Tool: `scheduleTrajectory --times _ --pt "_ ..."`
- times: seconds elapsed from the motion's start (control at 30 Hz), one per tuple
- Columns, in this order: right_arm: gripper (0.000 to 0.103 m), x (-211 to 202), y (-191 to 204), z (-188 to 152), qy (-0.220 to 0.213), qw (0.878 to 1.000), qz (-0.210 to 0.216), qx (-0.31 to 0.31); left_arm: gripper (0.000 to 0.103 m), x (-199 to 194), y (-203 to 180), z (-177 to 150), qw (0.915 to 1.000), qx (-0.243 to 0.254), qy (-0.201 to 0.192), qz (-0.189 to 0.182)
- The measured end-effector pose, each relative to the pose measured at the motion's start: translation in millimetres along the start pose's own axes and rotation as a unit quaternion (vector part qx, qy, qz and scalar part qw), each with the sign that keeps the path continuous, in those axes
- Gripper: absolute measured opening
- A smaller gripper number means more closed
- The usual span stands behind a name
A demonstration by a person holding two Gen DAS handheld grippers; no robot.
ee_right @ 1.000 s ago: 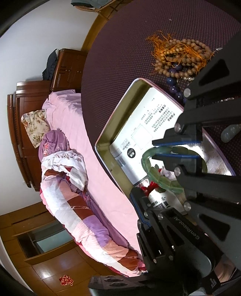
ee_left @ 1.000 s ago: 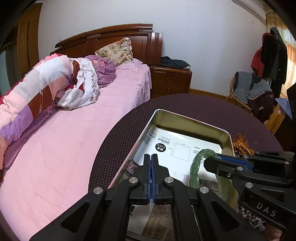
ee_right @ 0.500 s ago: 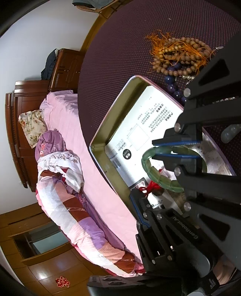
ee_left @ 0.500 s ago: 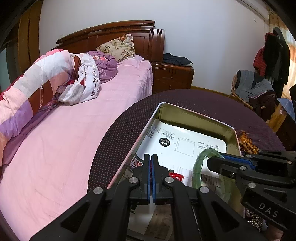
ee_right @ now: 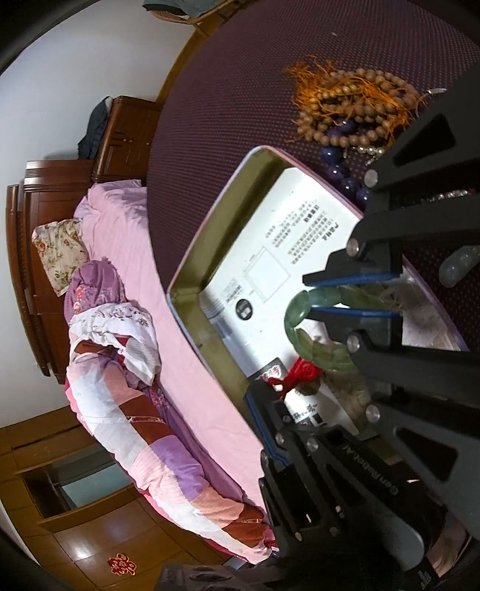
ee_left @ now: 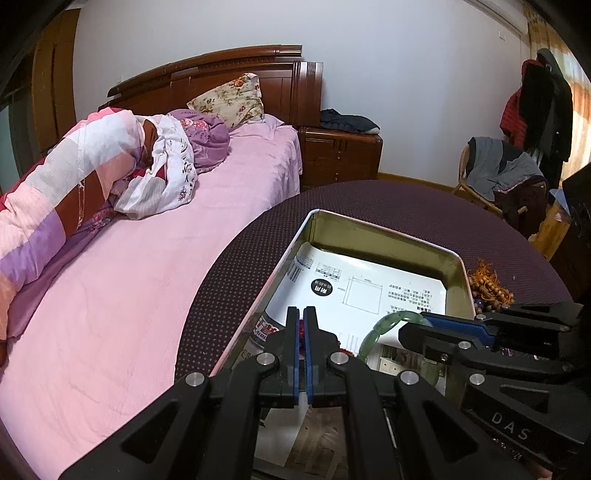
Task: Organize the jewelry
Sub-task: 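Carry both items into the tin box and open both grippers to release them, then raise both grippers out of the tin box back toward the jewelry pile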
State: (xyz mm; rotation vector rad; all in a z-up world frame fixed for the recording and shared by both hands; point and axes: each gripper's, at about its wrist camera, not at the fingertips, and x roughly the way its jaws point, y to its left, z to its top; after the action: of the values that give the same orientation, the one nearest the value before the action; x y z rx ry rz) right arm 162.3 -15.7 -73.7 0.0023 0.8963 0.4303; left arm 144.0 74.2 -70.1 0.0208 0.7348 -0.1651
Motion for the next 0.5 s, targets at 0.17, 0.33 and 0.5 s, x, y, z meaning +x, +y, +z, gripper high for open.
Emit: scheduleTrajectory --times 0.17,0.33,0.5 --pt "0.022 -1 2 1 0.0 1.0 0.002 -0.002 0.008 1 -1 -1 0.9999 -0.004 0.003 0.014" --pt "0.047 -8 0 0 -0.012 1.0 -0.005 -0.001 0.035 -8 3 0 0.9996 -0.02 -0.015 0.011" --pt "0.05 -12 -5 1 -0.015 1.0 -0.003 0.008 0.042 -16 3 0 0.9993 -0.025 -0.025 0.013"
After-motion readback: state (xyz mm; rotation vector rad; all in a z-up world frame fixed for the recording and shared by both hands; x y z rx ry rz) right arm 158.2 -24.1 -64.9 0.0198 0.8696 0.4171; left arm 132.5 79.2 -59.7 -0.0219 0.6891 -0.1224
